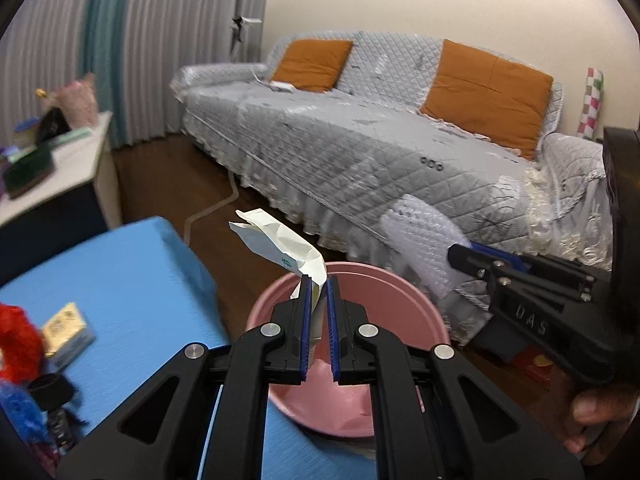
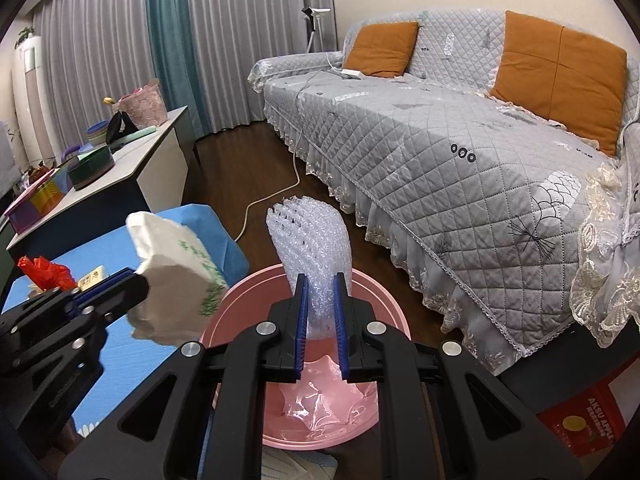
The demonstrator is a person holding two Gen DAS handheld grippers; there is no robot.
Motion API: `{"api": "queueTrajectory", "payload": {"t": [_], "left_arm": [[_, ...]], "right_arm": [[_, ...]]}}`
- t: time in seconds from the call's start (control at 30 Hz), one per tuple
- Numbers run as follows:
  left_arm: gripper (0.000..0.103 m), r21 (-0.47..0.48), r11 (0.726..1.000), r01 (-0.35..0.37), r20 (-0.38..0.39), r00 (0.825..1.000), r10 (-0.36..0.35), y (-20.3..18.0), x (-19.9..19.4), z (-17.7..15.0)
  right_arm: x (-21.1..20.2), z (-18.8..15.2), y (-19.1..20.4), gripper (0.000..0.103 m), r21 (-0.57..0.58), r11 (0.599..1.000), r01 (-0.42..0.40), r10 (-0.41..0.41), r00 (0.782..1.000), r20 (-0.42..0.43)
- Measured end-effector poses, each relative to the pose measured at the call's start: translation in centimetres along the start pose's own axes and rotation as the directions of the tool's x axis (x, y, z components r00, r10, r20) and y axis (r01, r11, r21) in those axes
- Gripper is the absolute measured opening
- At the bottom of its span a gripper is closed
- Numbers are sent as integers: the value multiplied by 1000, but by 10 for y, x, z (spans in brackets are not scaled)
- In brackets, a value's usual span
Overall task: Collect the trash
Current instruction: 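Carry the paper bag with the left gripper while the right gripper carries the foam sleeve over the pink basin, then open both grippers over the pink basin to drop the items, then move both open grippers back over the table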
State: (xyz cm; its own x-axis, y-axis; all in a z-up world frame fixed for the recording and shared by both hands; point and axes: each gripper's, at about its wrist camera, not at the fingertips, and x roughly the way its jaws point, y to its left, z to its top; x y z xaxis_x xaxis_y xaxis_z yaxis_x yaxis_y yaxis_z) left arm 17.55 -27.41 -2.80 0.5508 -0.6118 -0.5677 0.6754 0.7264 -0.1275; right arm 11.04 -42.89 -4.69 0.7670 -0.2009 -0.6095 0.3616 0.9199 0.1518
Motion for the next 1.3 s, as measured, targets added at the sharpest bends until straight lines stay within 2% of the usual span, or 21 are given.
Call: {"api": "queueTrajectory", "payload": {"t": [0.03, 0.1, 0.13, 0.17, 0.33, 0.6, 0.77, 0.9, 0.97, 1.07, 1.3], "left_arm": [[9, 1, 1000, 6, -14, 1000, -6, 0, 5, 2], [23, 5, 1000, -5, -43, 999, 6, 0, 14, 5], [35, -1, 1000, -15, -43, 999, 15, 4, 16, 5], [38, -15, 1000, -19, -34, 999, 18, 8, 14, 5], [38, -53, 998, -38, -31, 999, 36, 26, 3, -4], [38, -53, 996, -76, -17, 997, 76, 40, -26, -13], [38, -60, 991, -116, 0, 993, 117, 51, -51, -16], [38, -82, 984, -156, 10, 987, 157, 65, -73, -20], [38, -94, 979, -183, 14, 983, 185, 74, -87, -23], [38, -116, 967, -226, 11, 974, 228, 87, -106, -27], [38, -144, 937, -319, 16, 946, 325, 124, -155, -34]], "right_arm": [[2, 0, -1, 17, 2, 1000, 2, -2, 1000, -4], [5, 0, -2, 27, 6, 1000, 7, -7, 1000, -20], [7, 0, -3, 40, 12, 1000, 11, -10, 1000, -25], [8, 0, -4, 49, 15, 1000, 15, -15, 1000, -25], [9, 1, 0, 54, 5, 1000, 20, -20, 999, -30], [4, 5, 23, 54, -22, 1000, -4, 4, 1000, -15], [-8, 6, 41, 51, -24, 1000, -10, 11, 999, 42], [-12, 9, 56, 45, -18, 997, -70, 71, 996, 56], [-16, 9, 67, 37, -29, 996, -86, 87, 994, 67], [-21, 11, 82, 31, -18, 988, -153, 153, 986, 58], [-34, 14, 132, 30, -44, 964, -261, 263, 964, 44]]}}
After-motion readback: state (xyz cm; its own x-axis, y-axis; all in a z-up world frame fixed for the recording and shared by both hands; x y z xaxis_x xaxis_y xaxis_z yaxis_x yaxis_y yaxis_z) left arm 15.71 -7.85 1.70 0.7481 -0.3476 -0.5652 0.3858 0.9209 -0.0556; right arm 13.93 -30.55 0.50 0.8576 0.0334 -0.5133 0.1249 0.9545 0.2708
